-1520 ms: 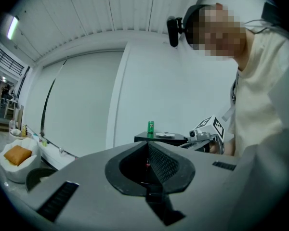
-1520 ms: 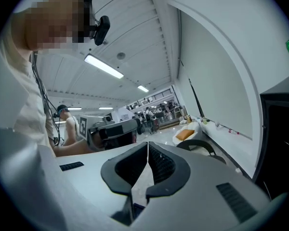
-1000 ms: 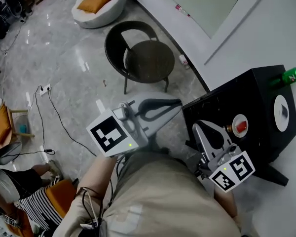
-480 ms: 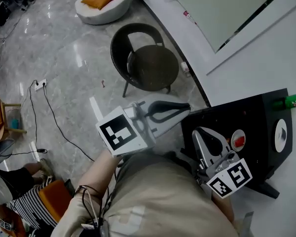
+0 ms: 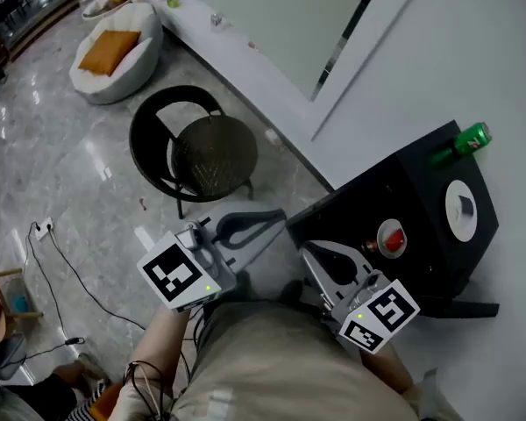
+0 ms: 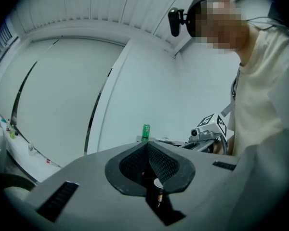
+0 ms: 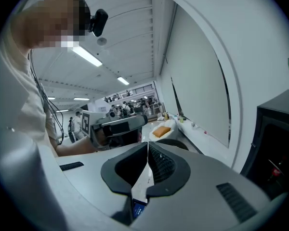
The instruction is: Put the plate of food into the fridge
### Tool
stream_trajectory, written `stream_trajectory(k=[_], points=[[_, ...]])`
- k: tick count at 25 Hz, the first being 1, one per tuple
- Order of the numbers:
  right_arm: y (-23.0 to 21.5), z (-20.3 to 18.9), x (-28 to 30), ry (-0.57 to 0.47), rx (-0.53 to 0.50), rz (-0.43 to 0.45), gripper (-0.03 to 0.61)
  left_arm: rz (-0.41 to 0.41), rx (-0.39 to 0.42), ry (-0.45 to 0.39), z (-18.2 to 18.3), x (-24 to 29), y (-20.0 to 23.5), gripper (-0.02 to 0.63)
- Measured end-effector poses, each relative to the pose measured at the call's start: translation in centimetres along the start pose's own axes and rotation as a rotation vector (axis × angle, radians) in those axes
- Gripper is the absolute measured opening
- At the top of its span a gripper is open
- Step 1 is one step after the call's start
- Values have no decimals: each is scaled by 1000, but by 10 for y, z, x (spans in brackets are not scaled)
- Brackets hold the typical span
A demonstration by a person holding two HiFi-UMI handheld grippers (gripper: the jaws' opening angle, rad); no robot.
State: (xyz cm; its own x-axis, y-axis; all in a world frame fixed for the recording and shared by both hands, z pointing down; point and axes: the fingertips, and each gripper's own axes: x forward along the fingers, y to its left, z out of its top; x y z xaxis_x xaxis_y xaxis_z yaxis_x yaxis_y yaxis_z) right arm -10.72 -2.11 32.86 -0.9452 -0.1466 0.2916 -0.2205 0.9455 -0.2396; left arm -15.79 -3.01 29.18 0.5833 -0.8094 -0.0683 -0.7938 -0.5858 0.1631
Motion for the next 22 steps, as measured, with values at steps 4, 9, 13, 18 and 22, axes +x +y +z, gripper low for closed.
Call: stream_trajectory(k=[4,9,13,18,22], points=[[-28,4,-28,-29,13,-59,21,-90,40,42,-1,53,-11,18],[-68,0,-76,-54,62,-150,21,-197,108,138,-16,117,-35,18],[-98,-2,-118,-90,90,-238,21,-325,174,175,-24,177,-70,18],[-121,0,-158,-134,95,-311,21,-446,217,169,-25,230,-104,18],[-131,4,-180,-176,121,-334,21,-490,237,181,-24,257,-115,18]])
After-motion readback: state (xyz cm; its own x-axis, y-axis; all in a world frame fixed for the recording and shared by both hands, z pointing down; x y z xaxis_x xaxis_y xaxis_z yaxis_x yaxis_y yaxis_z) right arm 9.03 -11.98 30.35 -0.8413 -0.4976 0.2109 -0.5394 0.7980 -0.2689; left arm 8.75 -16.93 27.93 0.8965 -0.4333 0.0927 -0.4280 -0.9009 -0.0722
